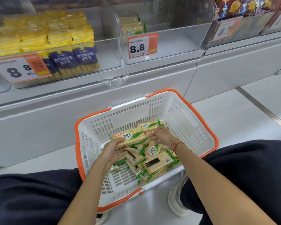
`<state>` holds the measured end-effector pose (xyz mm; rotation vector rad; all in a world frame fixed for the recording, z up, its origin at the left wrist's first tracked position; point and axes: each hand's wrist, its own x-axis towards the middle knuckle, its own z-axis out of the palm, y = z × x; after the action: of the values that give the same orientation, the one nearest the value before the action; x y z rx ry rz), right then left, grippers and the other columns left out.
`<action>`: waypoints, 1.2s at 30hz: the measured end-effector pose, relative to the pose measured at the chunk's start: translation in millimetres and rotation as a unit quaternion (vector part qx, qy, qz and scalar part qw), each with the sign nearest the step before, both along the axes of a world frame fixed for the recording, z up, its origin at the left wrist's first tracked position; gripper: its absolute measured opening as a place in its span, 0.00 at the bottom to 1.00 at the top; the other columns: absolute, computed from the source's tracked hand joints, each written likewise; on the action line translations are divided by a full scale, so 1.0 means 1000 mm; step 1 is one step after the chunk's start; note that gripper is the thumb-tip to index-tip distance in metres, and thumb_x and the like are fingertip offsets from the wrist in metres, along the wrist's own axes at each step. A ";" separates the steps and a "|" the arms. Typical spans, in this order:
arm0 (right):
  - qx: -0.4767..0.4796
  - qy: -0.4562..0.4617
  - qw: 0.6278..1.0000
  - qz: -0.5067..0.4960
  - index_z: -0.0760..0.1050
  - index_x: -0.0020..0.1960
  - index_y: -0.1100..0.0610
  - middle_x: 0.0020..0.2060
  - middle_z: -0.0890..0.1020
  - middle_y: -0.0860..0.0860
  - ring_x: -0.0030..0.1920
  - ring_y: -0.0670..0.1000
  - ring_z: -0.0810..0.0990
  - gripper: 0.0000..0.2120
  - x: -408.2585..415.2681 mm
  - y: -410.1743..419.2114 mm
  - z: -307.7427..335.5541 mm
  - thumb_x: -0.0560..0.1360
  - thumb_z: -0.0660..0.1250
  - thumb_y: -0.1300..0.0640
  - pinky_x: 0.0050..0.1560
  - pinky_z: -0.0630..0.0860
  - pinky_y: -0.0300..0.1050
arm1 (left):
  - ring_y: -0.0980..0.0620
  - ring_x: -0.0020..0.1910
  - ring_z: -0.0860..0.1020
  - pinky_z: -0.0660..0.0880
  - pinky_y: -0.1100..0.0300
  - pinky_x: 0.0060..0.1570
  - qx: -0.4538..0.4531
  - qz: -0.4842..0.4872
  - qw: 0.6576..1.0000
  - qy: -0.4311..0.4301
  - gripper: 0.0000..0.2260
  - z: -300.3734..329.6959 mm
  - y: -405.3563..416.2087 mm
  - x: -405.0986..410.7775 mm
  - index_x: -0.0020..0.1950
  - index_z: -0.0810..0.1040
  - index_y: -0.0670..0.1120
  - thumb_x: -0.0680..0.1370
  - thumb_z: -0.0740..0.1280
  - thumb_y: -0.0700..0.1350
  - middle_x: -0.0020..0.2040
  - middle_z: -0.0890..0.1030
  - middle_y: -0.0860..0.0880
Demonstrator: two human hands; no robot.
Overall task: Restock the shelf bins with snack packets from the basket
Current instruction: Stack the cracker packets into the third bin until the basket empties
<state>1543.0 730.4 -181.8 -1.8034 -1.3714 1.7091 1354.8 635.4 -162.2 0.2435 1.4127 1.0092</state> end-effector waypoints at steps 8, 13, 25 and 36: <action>0.102 -0.404 0.767 0.488 0.65 0.65 0.55 0.64 0.67 0.55 0.66 0.57 0.65 0.29 0.020 -0.037 -0.035 0.68 0.70 0.66 0.61 0.72 0.51 | 0.44 0.70 0.68 0.78 0.58 0.47 0.026 0.049 0.998 0.044 0.11 -0.009 -0.007 -0.006 0.62 0.73 0.48 0.80 0.64 0.46 0.74 0.64 0.49; 0.079 -0.377 0.779 0.495 0.68 0.59 0.51 0.56 0.74 0.54 0.56 0.55 0.75 0.22 0.022 -0.029 -0.039 0.68 0.70 0.61 0.51 0.75 0.48 | 0.46 0.72 0.64 0.76 0.53 0.58 0.019 0.047 0.997 0.051 0.22 -0.009 -0.012 -0.007 0.72 0.68 0.44 0.80 0.65 0.47 0.75 0.63 0.48; -0.223 0.088 0.940 0.241 0.68 0.69 0.54 0.66 0.75 0.55 0.67 0.57 0.73 0.22 0.020 -0.017 0.009 0.79 0.60 0.45 0.68 0.68 0.58 | 0.48 0.58 0.72 0.76 0.53 0.51 0.027 0.072 0.984 0.161 0.20 0.009 -0.008 -0.016 0.71 0.68 0.43 0.79 0.64 0.40 0.66 0.71 0.46; 0.161 0.007 0.986 0.034 0.75 0.47 0.53 0.52 0.77 0.52 0.52 0.52 0.77 0.18 -0.006 -0.005 0.024 0.64 0.78 0.49 0.45 0.76 0.42 | 0.48 0.42 0.76 0.79 0.53 0.42 -0.002 0.021 0.997 0.080 0.06 0.009 -0.007 -0.006 0.47 0.74 0.45 0.80 0.59 0.43 0.45 0.76 0.45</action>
<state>1536.9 725.0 -158.3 -1.5793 -1.6130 1.4284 1348.6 628.0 -153.5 0.2979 1.5695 1.0406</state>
